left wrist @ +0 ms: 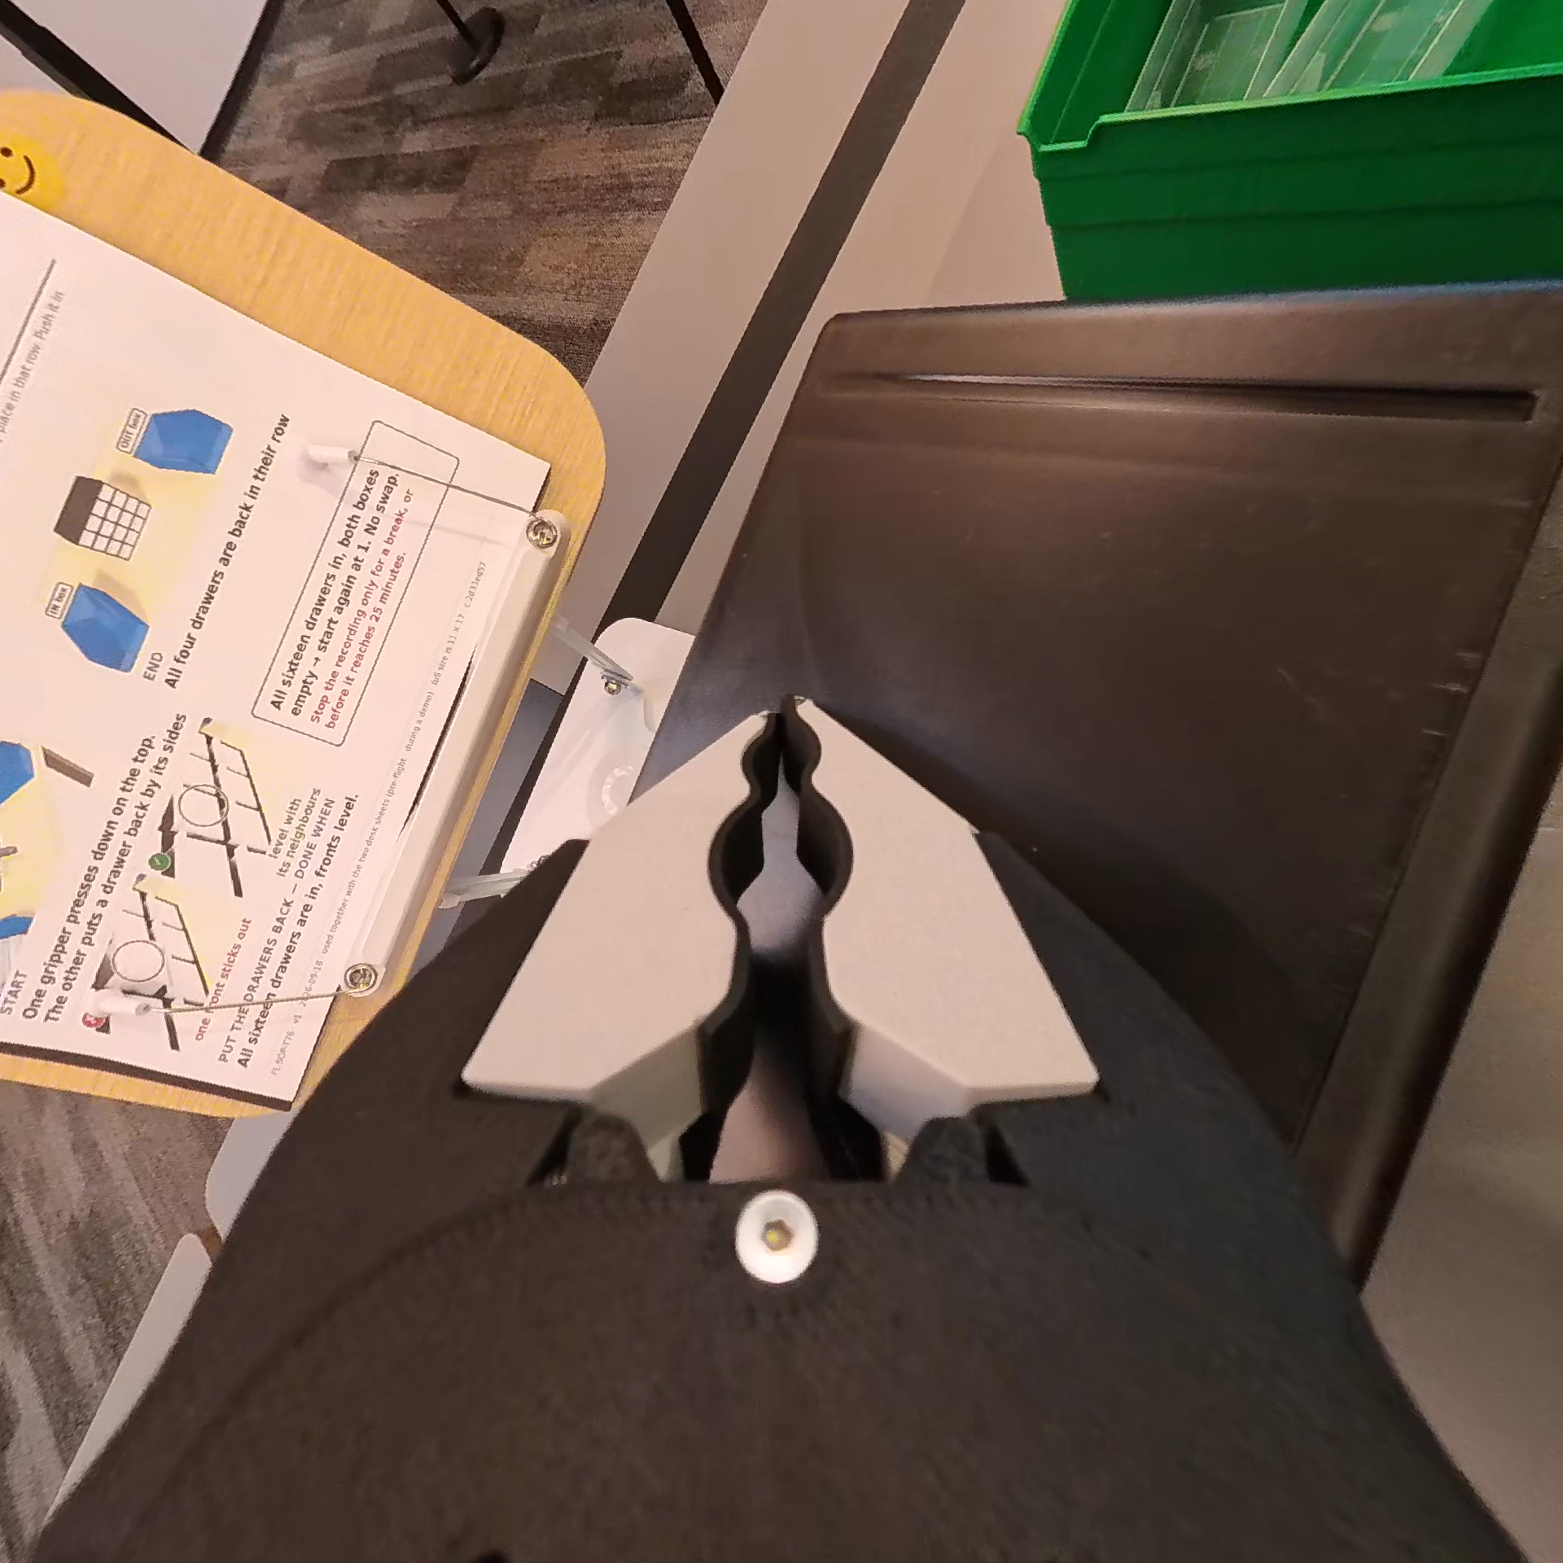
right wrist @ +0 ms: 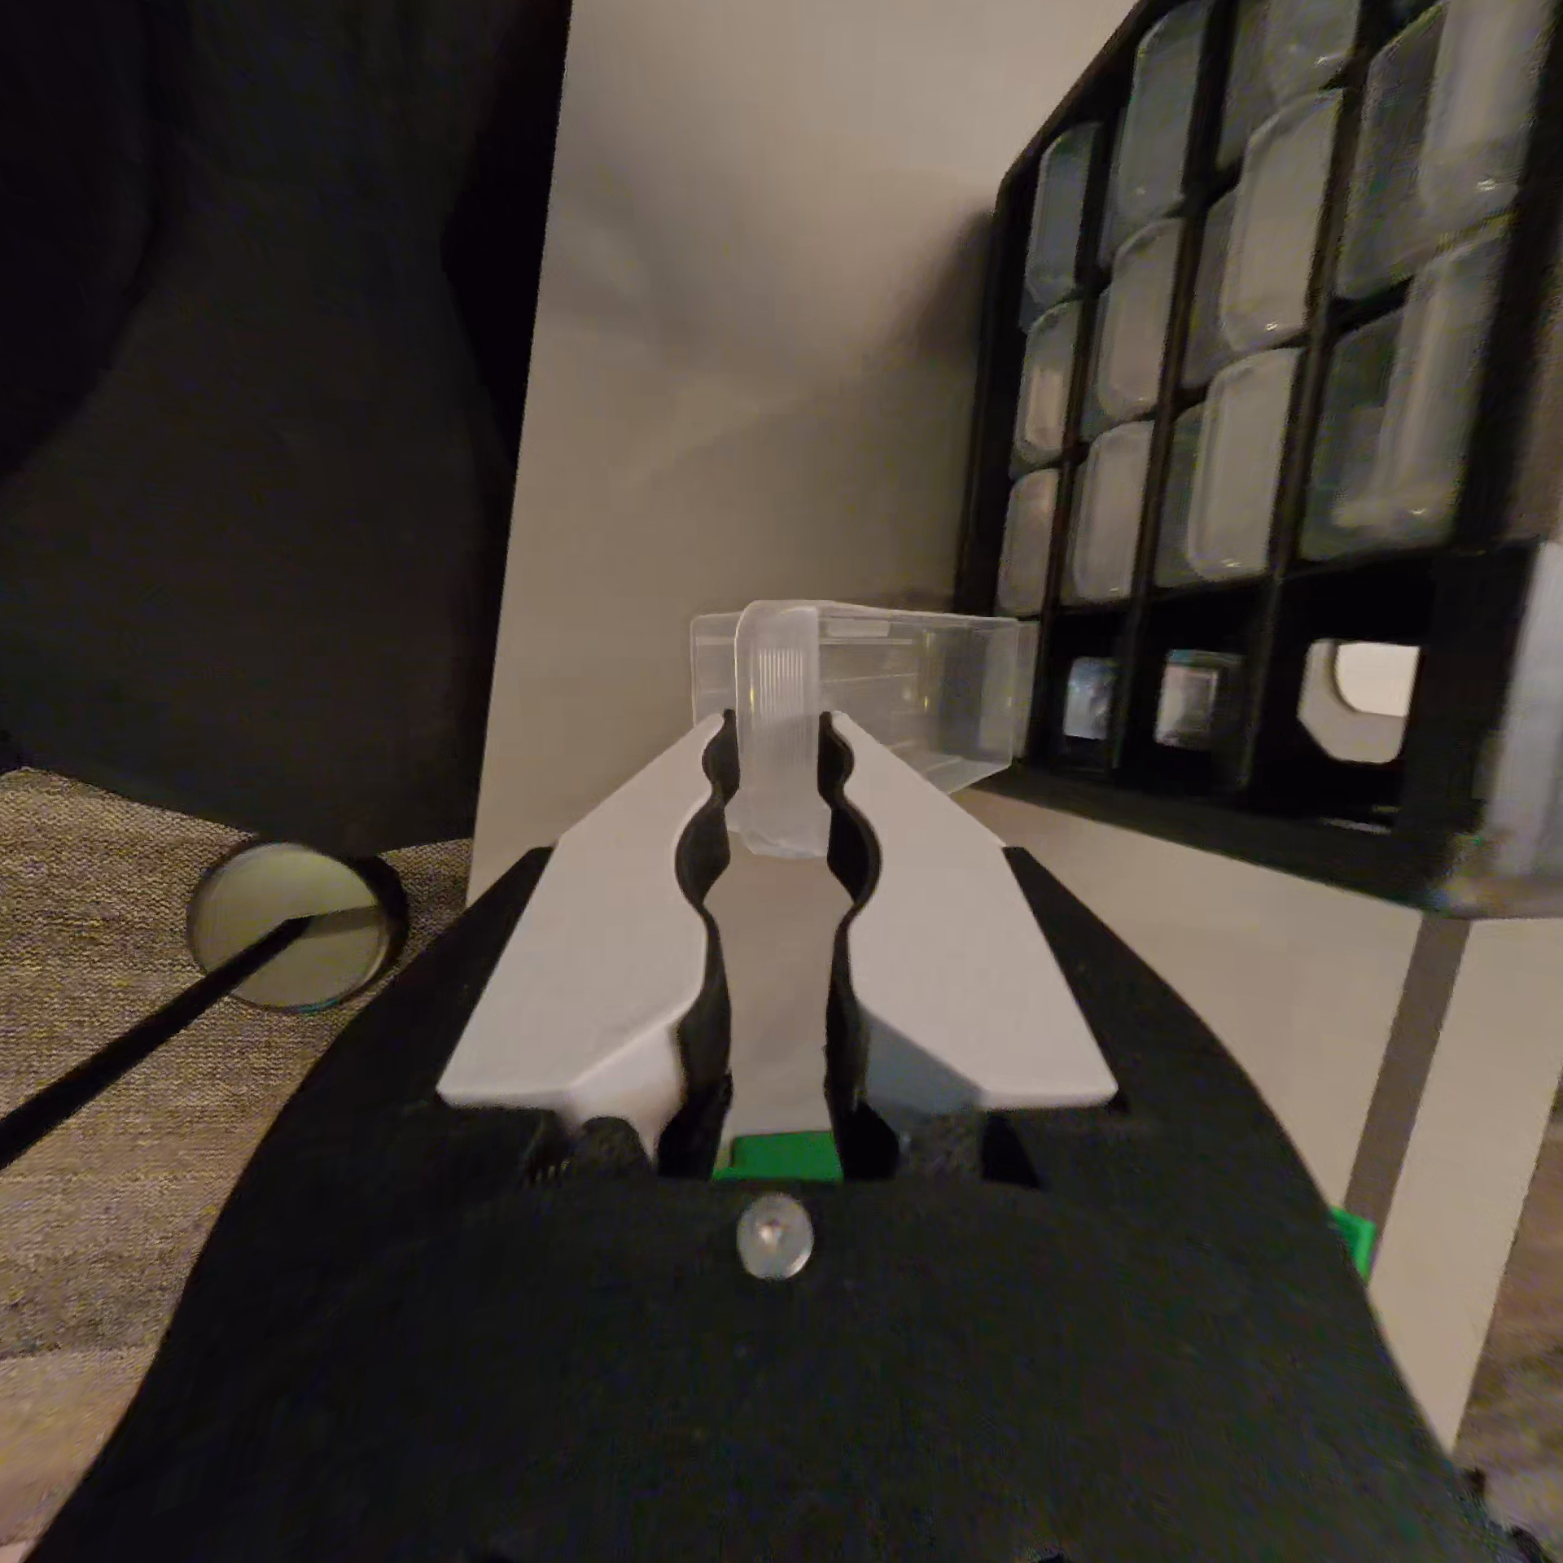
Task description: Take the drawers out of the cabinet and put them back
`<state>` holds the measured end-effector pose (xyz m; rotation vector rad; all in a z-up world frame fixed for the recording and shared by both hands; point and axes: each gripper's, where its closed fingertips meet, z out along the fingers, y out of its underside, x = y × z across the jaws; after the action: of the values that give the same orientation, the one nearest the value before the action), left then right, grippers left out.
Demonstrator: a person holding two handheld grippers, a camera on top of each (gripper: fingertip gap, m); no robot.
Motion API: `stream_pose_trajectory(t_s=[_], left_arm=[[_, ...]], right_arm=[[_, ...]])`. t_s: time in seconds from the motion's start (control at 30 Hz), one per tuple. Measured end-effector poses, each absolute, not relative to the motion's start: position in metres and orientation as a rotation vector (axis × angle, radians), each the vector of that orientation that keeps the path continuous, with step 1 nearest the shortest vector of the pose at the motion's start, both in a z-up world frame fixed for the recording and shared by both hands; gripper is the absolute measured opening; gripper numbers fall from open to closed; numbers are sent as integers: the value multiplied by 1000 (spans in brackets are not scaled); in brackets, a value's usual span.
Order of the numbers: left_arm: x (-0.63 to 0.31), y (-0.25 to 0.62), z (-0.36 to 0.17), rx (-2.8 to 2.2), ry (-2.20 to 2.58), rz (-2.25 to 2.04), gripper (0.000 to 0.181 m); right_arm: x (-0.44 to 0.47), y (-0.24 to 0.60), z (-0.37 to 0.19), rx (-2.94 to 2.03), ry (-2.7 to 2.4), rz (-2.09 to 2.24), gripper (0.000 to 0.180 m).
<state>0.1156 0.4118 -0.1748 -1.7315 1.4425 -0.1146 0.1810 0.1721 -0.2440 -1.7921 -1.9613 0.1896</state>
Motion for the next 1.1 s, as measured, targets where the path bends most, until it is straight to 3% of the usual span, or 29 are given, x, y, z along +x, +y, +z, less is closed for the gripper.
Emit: stream_pose_trajectory(t_s=[0.3, 0.4, 0.47, 0.53, 0.73, 0.83, 0.93, 1.1], left_arm=[[116, 412, -175, -1720, 1446, -100, 0], [116, 412, -175, -1726, 1445, -108, 0], [116, 412, -175, -1723, 1445, -104, 0], [116, 412, -175, -1724, 1445, -105, 0], [116, 412, -175, -1726, 1444, -108, 0], [116, 412, -175, -1726, 1444, -108, 0], [116, 412, -175, -1727, 1444, -109, 0], [116, 412, -175, -1725, 1444, -107, 0]], right_arm=[[248, 138, -319, -1863, -2018, -155, 17], [270, 128, -332, -1980, -1971, -179, 33], [280, 123, -334, -2100, -1886, -155, 55], [281, 130, -324, -2221, -1696, -138, 57], [241, 169, -330, -2496, -1034, 159, 96], [242, 185, -357, -2560, -989, 33, 90], [250, 188, -379, -2617, -1046, -52, 68], [252, 184, -364, -2532, -1215, -110, 61]])
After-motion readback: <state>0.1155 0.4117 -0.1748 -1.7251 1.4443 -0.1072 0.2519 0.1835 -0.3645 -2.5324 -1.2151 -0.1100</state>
